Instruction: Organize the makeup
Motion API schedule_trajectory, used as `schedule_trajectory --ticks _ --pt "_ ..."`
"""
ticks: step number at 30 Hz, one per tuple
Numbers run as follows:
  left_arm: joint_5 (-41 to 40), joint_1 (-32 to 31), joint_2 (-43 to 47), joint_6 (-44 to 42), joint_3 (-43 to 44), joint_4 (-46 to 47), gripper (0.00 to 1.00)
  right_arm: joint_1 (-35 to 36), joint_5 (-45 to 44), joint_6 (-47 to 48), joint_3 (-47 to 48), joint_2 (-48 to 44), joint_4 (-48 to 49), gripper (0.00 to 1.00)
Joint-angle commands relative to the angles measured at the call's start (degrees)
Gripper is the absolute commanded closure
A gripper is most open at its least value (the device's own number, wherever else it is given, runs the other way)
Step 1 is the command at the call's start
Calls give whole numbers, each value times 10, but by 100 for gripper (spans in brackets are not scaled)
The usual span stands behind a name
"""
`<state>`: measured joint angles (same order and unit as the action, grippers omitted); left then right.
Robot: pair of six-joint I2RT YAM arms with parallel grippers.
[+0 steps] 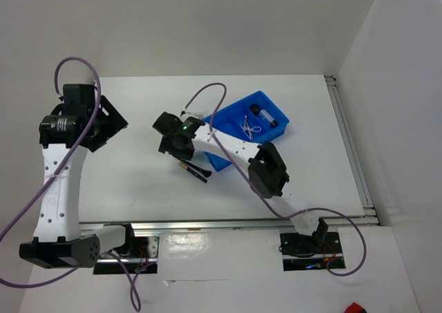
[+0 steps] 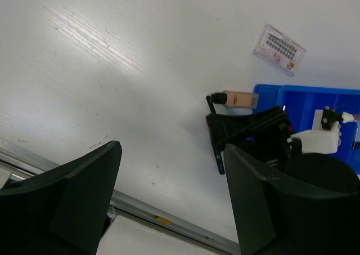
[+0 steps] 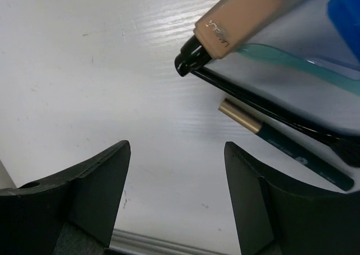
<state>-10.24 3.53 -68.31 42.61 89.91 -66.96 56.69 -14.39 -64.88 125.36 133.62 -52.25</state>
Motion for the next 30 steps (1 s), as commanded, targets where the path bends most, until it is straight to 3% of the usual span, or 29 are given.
schedule_trajectory --ticks 1,11,23,30 --pt "-7 -19 25 14 -15 -12 13 12 -77 -67 51 35 2 25" --pt "-16 -36 65 25 -42 -12 13 18 -160 -61 78 78 -5 25" --pt "-48 -41 59 36 -18 -25 13 2 -172 -7 99 110 33 25" --pt "-48 -41 59 36 -23 -25 13 -3 -223 26 111 128 48 25"
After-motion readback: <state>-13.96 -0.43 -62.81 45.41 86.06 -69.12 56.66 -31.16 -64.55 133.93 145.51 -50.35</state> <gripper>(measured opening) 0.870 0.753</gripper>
